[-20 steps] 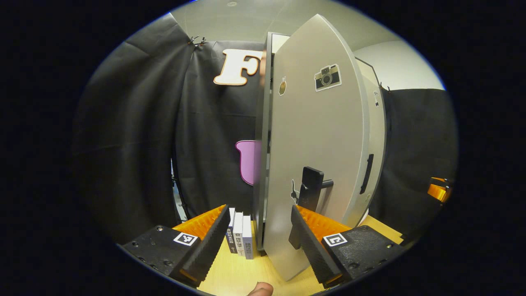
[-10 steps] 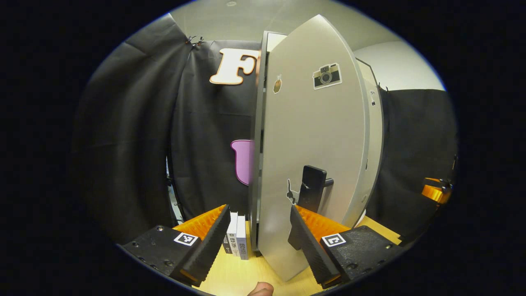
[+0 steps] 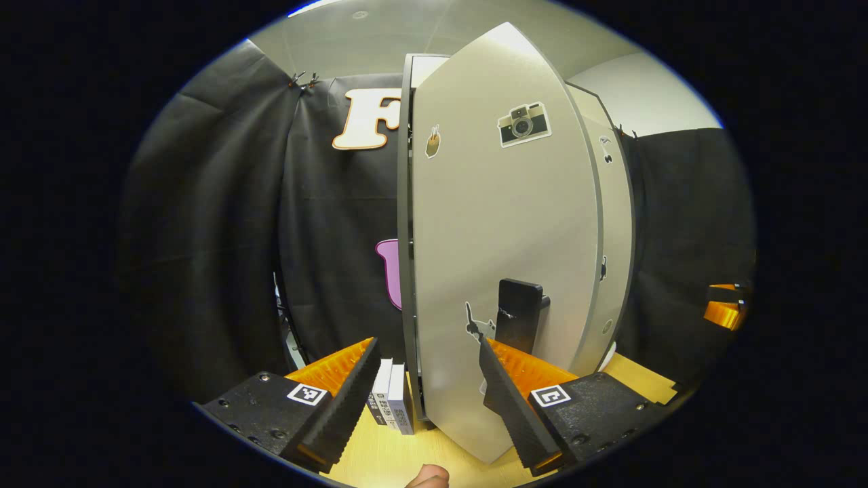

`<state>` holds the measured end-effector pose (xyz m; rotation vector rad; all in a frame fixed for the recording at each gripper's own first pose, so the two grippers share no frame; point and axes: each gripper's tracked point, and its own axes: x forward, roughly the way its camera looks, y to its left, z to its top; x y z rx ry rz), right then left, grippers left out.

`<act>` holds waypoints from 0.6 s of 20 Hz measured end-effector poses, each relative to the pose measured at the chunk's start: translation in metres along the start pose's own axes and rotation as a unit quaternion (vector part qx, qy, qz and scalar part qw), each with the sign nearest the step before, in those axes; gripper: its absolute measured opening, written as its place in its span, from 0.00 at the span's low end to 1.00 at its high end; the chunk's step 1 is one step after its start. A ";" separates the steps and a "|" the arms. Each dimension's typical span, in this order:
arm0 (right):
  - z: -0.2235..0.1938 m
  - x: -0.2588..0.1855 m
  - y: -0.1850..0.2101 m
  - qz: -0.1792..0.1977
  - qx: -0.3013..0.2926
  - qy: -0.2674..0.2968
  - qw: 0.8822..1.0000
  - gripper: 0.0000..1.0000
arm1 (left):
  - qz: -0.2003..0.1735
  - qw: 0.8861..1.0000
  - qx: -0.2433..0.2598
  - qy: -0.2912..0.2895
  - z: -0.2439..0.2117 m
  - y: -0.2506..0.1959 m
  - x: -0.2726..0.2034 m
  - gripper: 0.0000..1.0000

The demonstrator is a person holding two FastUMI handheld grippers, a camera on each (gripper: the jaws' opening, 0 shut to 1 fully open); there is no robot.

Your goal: Grasp the bottle in the cabinet with the left hand and place it on the coaster, then close the right door with the right hand and the left door with the left hand.

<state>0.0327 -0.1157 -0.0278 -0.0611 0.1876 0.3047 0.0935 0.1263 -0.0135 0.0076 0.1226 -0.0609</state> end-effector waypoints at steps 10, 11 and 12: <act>-0.002 0.005 -0.003 0.000 0.003 -0.005 1.000 0.92 | 0.007 1.000 -0.013 0.003 0.002 -0.049 0.021 0.94; -0.001 0.005 -0.004 0.000 0.004 -0.006 1.000 0.92 | -0.002 1.000 -0.024 0.003 0.001 -0.061 0.022 0.94; 0.001 0.006 -0.005 -0.001 0.006 -0.007 1.000 0.88 | -0.005 0.999 -0.035 0.004 0.002 -0.069 0.020 0.94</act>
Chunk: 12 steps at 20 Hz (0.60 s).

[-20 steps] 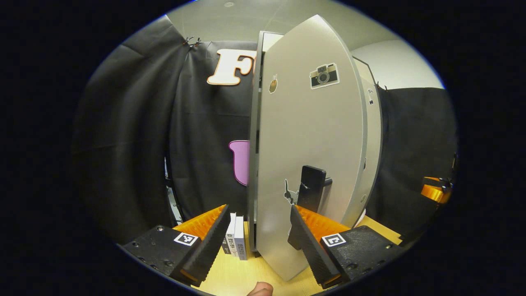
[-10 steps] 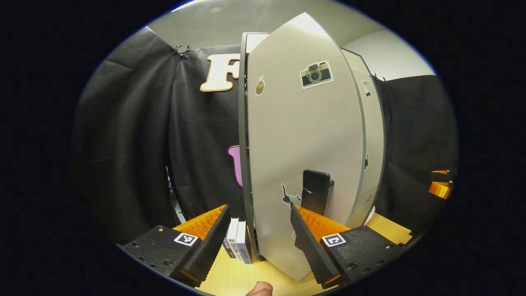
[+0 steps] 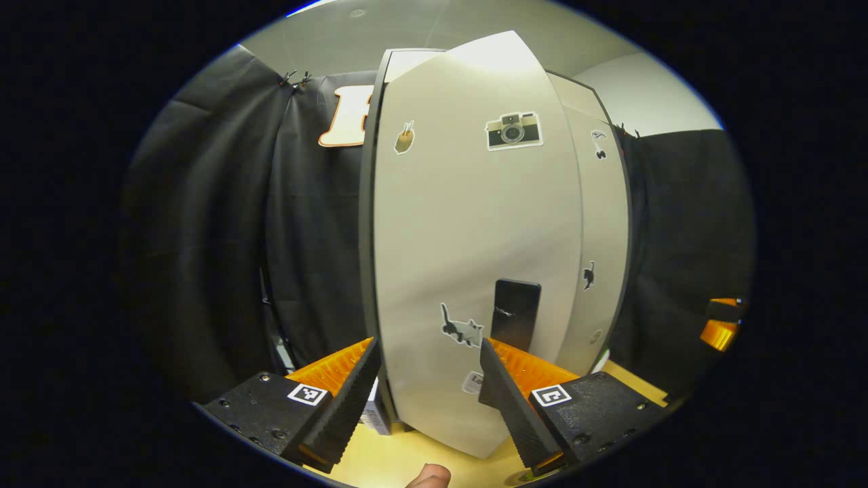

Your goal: Grasp the bottle in the cabinet with the left hand and place it on the coaster, then close the right door with the right hand and the left door with the left hand.

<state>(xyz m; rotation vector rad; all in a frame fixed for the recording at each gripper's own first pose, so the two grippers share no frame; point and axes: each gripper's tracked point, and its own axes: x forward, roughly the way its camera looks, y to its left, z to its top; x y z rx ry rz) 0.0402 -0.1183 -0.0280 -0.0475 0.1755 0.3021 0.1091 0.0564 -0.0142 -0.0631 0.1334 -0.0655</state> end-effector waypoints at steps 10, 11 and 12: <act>0.006 -0.010 0.004 0.000 0.013 -0.019 1.000 0.88 | 0.034 0.999 0.001 -0.003 -0.007 -0.015 -0.030 0.96; 0.005 -0.010 0.004 -0.002 0.012 -0.020 1.000 0.88 | 0.032 0.999 0.006 -0.004 -0.008 -0.017 -0.034 0.92; 0.005 -0.010 0.005 -0.005 0.011 -0.020 1.000 0.92 | 0.031 0.999 0.013 -0.005 -0.008 -0.018 -0.037 0.96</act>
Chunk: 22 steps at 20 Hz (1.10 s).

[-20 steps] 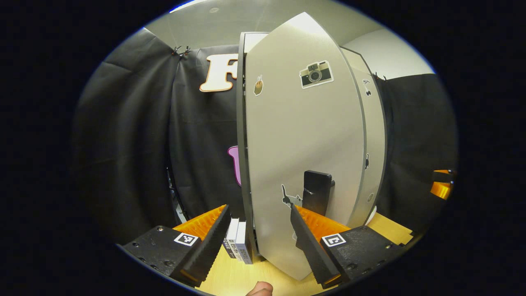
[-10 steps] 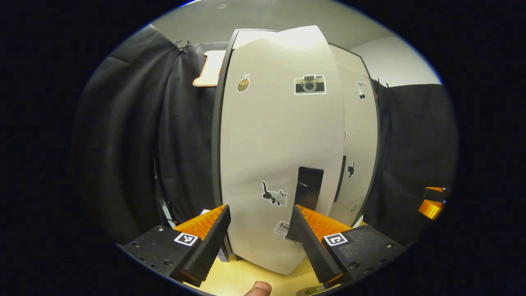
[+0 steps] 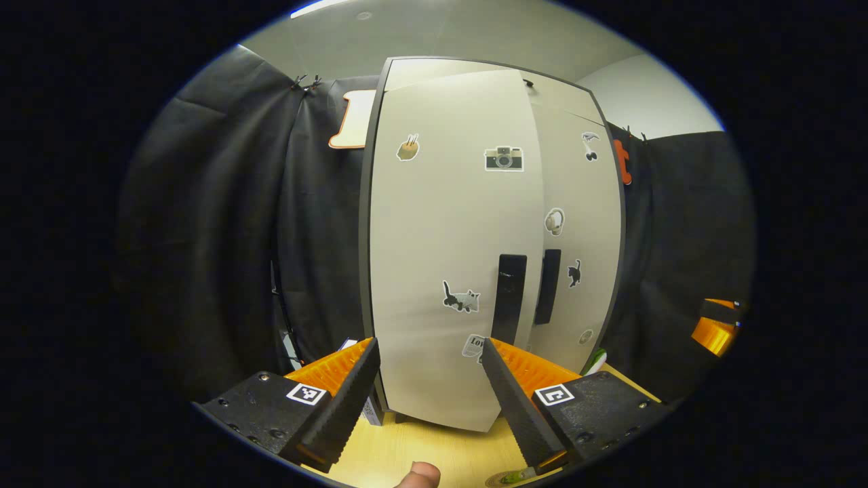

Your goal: Grasp the bottle in the cabinet with the left hand and place it on the coaster, then close the right door with the right hand and the left door with the left hand.

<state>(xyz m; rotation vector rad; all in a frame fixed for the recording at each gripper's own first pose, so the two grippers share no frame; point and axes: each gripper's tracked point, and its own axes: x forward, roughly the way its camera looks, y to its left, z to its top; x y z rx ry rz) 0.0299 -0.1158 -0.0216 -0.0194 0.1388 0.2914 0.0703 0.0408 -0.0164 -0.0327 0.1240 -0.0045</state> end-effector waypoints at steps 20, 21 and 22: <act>0.009 -0.024 0.019 -0.057 0.017 -0.021 0.998 0.92 | 0.033 0.999 -0.012 0.003 -0.043 0.002 -0.072 0.96; 0.009 -0.025 0.020 -0.060 0.019 -0.024 0.998 0.92 | 0.037 0.999 -0.010 0.000 -0.041 0.002 -0.076 0.96; 0.011 -0.026 0.022 -0.062 0.018 -0.026 0.998 0.92 | 0.035 0.999 -0.008 -0.009 -0.038 -0.002 -0.078 0.96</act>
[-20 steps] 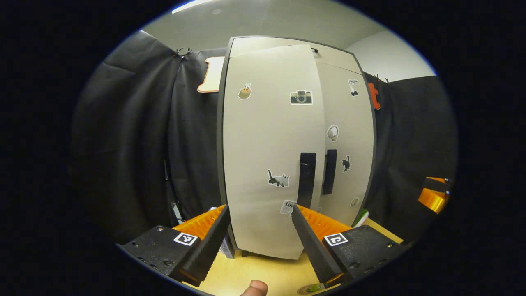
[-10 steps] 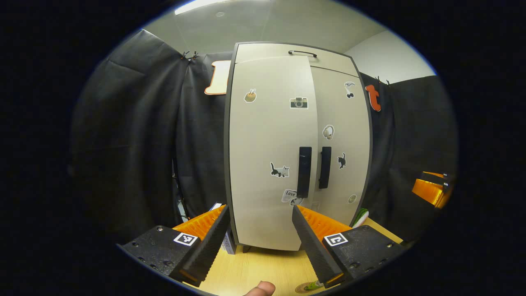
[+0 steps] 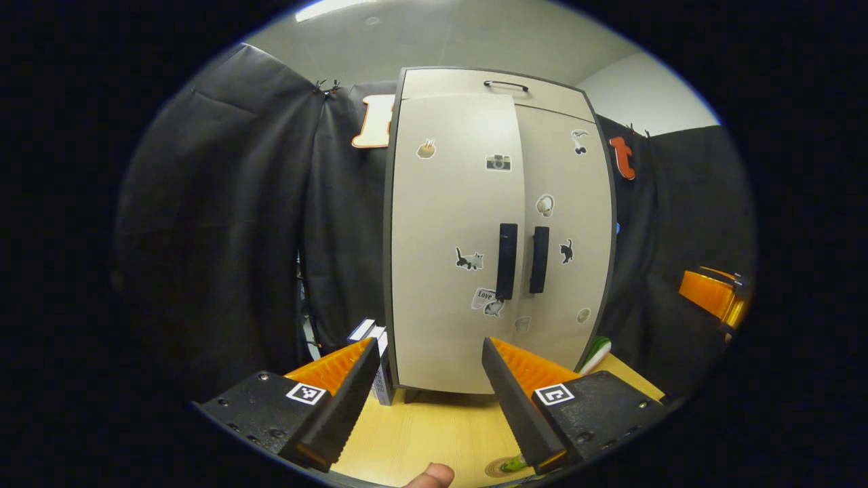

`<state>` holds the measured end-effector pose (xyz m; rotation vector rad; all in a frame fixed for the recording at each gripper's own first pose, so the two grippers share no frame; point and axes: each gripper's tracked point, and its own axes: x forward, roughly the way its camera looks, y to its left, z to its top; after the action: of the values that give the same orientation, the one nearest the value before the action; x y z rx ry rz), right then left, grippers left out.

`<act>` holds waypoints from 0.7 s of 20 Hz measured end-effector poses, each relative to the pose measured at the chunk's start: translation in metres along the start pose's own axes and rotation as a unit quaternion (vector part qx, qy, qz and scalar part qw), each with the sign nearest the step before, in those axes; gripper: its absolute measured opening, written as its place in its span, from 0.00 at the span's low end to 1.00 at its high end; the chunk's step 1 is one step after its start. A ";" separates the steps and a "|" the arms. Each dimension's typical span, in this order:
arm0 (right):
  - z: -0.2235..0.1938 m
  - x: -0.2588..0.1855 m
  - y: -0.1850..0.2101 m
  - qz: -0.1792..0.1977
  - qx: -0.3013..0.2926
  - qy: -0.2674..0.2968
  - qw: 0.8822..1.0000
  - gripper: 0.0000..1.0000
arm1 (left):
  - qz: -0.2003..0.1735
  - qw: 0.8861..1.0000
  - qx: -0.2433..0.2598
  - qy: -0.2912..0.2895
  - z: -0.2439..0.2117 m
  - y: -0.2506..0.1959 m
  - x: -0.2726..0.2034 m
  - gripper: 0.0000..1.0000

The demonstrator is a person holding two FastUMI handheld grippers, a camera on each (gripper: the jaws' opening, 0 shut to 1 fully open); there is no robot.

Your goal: Grasp the bottle in the cabinet with the left hand and place it on the coaster, then close the right door with the right hand and the left door with the left hand.

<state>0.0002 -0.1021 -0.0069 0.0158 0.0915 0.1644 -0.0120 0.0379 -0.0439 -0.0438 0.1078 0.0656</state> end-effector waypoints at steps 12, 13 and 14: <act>-0.006 -0.017 0.003 -0.040 -0.012 0.008 0.999 0.92 | -0.028 0.999 0.024 -0.016 0.010 -0.009 -0.003 0.96; -0.005 -0.019 0.005 -0.041 -0.014 0.006 0.999 0.92 | -0.032 0.999 0.024 -0.021 0.012 -0.008 -0.003 0.96; -0.004 -0.020 0.007 -0.044 -0.014 0.003 0.999 0.92 | -0.037 0.999 0.024 -0.025 0.014 -0.009 -0.002 0.96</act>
<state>-0.0211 -0.0984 -0.0091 -0.0167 0.0966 0.0782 -0.0120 0.0294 -0.0289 0.0018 0.0582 -0.0099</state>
